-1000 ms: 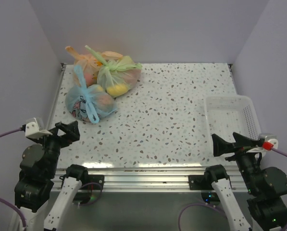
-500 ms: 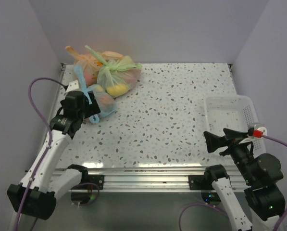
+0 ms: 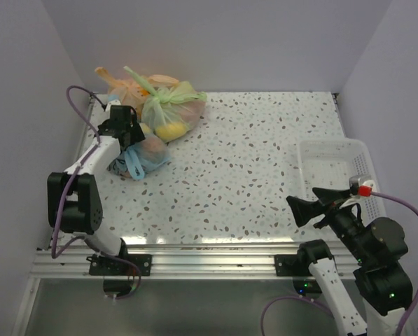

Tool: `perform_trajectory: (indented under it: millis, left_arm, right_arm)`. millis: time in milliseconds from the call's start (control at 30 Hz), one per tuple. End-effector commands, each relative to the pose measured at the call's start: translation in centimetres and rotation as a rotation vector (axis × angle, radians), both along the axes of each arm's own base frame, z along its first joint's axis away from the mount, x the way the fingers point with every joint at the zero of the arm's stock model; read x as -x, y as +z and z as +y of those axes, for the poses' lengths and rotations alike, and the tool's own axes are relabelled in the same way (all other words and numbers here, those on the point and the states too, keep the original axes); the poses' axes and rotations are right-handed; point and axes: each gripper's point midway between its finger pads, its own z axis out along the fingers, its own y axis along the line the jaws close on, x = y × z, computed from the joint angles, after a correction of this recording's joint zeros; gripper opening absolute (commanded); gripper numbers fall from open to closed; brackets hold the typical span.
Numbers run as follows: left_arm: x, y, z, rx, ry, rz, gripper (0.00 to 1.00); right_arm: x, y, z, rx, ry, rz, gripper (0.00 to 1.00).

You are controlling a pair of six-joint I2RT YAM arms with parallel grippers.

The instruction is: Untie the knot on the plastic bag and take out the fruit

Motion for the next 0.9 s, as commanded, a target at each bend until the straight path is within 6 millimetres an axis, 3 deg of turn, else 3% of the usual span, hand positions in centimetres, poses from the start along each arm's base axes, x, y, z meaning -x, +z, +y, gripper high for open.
perform_trajectory:
  millis: [0,100,133,233,300,367,467,500,633,767,867]
  left_arm:
    - [-1.7,0.8,0.5,-0.020,-0.019,-0.034,0.83]
    - [-0.4,-0.4,-0.4,0.007,-0.073,-0.028,0.50]
    - [-0.2,0.4,-0.6,0.013,-0.085,-0.061,0.32]
    - [1.6,0.5,-1.7,0.050,-0.132,-0.067,0.07]
    - [2.5,0.7,-3.2,0.079,-0.182,-0.079,0.00]
    - [3.8,1.2,-4.7,0.097,-0.230,-0.102,0.00]
    - [5.6,2.5,-9.0,0.134,-0.336,-0.121,0.00]
    - [6.4,3.0,-11.4,0.172,-0.376,-0.128,0.00]
    - [8.8,5.7,-16.7,0.321,-0.448,-0.202,0.00]
    - [11.4,6.0,-21.2,0.416,-0.506,-0.201,0.00]
    - [13.9,4.9,-25.0,0.480,-0.524,-0.178,0.00]
  right_arm:
    - [0.0,0.3,0.7,-0.013,0.039,-0.006,0.99]
    - [-0.2,-0.1,0.5,-0.004,0.025,0.003,0.99]
    - [-0.3,-0.2,0.4,-0.001,0.017,0.008,0.99]
    - [-0.6,-0.7,0.4,0.013,0.017,0.031,0.99]
    - [-0.8,-0.8,0.6,0.016,0.028,0.037,0.99]
    - [-0.9,-0.8,0.7,0.019,0.033,0.039,0.99]
    - [-1.7,-1.1,0.7,0.031,0.026,0.072,0.99]
    - [-1.8,-1.1,0.8,0.034,0.031,0.083,0.99]
    - [-3.2,-2.4,2.4,0.033,0.105,0.173,0.99]
    - [-4.0,-3.8,5.3,-0.049,0.243,0.245,0.99]
    - [-5.0,-4.8,5.6,-0.045,0.252,0.263,0.99]
